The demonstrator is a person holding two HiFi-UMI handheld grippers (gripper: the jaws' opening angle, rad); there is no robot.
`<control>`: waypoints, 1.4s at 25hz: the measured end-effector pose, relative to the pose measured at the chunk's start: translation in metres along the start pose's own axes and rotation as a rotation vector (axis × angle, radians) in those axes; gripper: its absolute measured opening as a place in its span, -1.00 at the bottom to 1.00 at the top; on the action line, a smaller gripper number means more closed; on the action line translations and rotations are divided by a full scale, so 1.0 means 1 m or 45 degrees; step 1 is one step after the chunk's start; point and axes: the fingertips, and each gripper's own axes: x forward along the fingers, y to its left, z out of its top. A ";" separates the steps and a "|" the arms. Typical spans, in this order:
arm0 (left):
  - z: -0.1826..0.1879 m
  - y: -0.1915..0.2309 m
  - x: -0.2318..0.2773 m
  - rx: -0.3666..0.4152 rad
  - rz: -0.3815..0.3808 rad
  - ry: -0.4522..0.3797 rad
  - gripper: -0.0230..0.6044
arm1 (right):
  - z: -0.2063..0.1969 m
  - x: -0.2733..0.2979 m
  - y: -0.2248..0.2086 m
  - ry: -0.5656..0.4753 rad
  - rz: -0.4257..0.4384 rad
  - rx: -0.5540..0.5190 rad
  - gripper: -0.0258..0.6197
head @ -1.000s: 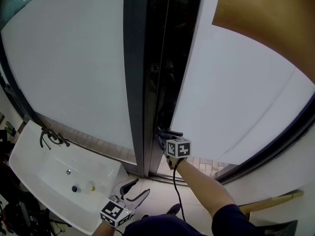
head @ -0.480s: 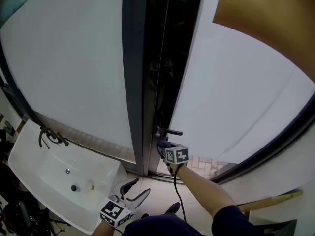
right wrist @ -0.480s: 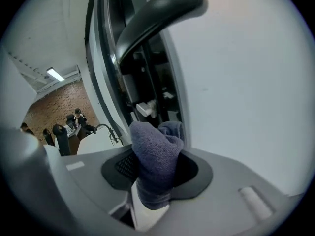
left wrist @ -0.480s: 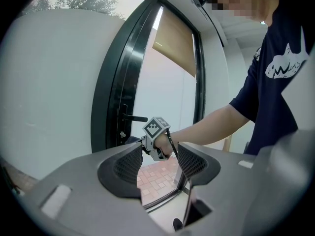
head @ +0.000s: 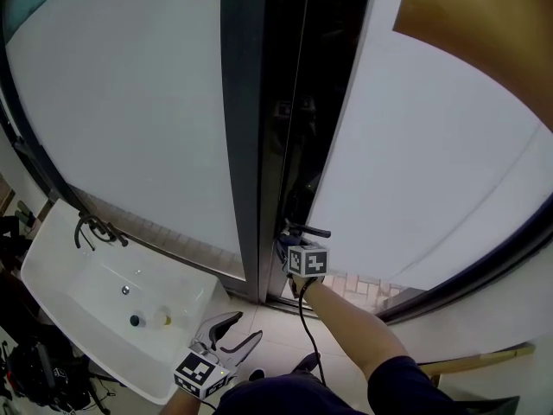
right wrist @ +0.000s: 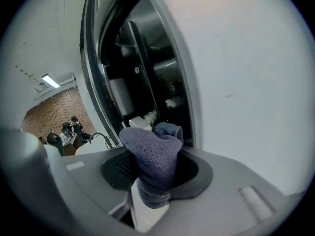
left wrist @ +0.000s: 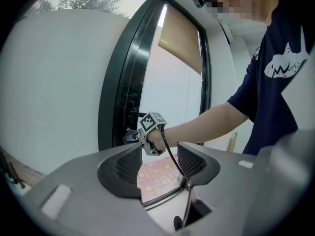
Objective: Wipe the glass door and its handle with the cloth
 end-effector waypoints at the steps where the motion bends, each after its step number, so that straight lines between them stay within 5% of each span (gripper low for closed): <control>1: -0.001 0.001 0.001 -0.004 0.004 0.005 -0.22 | -0.001 0.001 -0.001 0.001 -0.005 -0.016 -0.44; 12: 0.001 0.000 0.013 0.010 0.003 0.022 -0.22 | -0.048 0.034 -0.019 0.233 -0.034 0.002 -0.45; 23: -0.003 0.009 0.011 0.012 0.013 0.033 -0.22 | -0.007 -0.004 -0.012 0.003 0.115 0.195 -0.45; 35: 0.002 0.010 0.021 0.019 0.014 0.019 -0.22 | -0.017 0.019 -0.008 0.088 0.088 0.167 -0.45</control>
